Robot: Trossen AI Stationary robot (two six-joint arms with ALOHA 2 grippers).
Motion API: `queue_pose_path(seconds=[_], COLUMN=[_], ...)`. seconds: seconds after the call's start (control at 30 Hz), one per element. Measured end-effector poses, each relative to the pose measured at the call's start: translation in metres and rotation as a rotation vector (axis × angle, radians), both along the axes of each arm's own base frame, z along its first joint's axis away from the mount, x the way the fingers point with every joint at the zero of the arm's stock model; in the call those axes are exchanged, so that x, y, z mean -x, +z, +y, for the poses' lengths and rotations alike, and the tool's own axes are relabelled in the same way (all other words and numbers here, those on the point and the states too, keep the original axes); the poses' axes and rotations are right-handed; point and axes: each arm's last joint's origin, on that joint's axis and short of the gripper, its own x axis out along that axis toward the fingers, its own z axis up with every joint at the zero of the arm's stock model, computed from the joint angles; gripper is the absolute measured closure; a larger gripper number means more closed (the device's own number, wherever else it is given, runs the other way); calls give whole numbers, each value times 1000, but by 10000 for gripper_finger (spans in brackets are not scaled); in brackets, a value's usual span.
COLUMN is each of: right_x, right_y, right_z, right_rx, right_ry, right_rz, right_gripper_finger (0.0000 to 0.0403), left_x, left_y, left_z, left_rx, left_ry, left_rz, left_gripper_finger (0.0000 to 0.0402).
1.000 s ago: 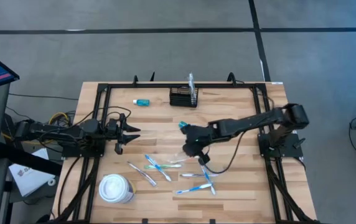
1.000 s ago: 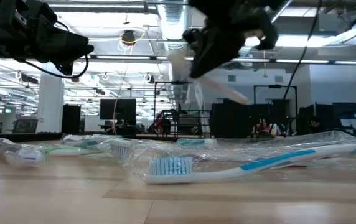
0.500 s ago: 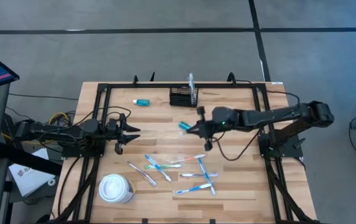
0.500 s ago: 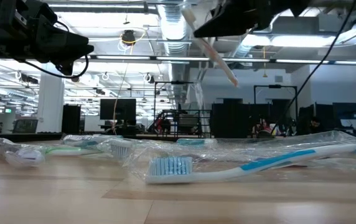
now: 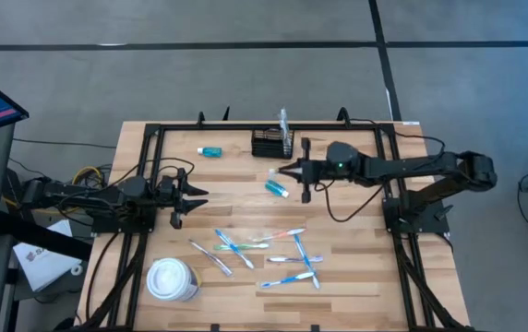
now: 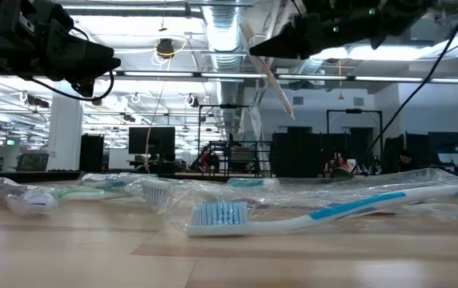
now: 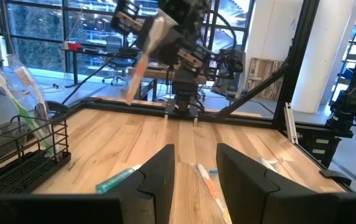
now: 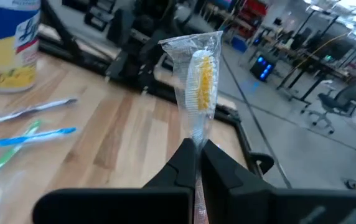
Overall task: Pick & Place toothbrushing station
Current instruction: Put the orange toothbrush into the mesh organizer
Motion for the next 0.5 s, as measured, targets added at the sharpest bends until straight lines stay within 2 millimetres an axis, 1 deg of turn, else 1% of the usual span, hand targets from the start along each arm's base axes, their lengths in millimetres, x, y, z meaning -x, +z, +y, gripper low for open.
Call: queue_pose_path(seconds=[0.13, 0.5], right_x=[4, 22], right_y=[2, -4], right_z=[-15, -45], right_rx=[-20, -91], right_ry=[-5, -88], right_rz=[-90, -242], right_gripper_finger=[403, 403], left_x=[0, 0], left_y=[0, 0], left_z=[0, 0], left_rx=[0, -1], left_ry=[0, 0], left_rz=[0, 0], left_gripper_finger=[289, 289])
